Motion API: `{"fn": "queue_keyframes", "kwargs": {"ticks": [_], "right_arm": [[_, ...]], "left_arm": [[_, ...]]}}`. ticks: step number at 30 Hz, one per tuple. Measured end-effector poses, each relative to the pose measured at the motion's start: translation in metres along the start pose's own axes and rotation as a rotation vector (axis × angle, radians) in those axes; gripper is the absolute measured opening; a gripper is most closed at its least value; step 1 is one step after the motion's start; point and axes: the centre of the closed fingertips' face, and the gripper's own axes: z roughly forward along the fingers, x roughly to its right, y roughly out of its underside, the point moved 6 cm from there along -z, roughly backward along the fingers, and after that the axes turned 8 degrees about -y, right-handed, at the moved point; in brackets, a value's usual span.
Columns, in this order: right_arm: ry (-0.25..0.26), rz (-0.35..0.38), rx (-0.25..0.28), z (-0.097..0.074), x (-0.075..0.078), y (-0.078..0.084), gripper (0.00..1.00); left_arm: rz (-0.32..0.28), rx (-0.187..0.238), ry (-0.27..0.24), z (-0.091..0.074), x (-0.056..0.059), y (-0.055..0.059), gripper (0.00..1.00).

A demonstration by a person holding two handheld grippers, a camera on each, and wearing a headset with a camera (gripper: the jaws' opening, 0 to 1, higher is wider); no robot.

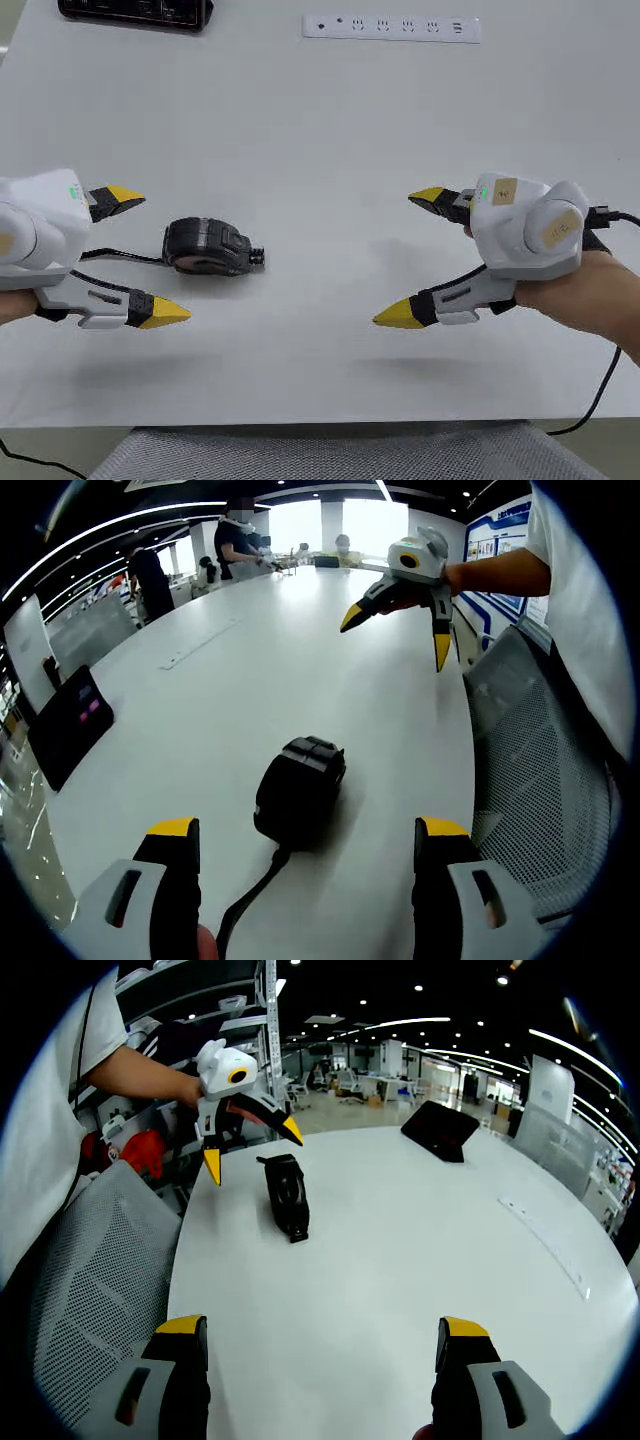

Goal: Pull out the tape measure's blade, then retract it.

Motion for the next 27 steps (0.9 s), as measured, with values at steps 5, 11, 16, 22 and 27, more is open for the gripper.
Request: {"fn": "queue_keyframes", "kwargs": {"ticks": [5, 11, 16, 22, 27], "right_arm": [[-0.009, -0.006, -0.002, 0.002, 0.0, -0.002, 0.91], [-0.012, -0.013, -0.002, 0.004, 0.001, -0.005, 0.91], [-0.014, -0.015, 0.0, 0.005, 0.002, -0.006, 0.91], [-0.016, -0.017, 0.002, 0.006, 0.003, -0.008, 0.91], [-0.018, -0.019, 0.002, 0.007, 0.004, -0.009, 0.9]], "left_arm": [[0.019, -0.009, 0.008, 0.003, 0.0, -0.001, 0.85], [0.037, -0.021, 0.018, 0.006, -0.002, -0.002, 0.83], [0.046, -0.03, 0.024, 0.008, -0.003, -0.003, 0.83], [0.061, -0.042, 0.036, 0.011, -0.005, -0.005, 0.81], [0.07, -0.052, 0.042, 0.013, -0.006, -0.006, 0.81]]}}
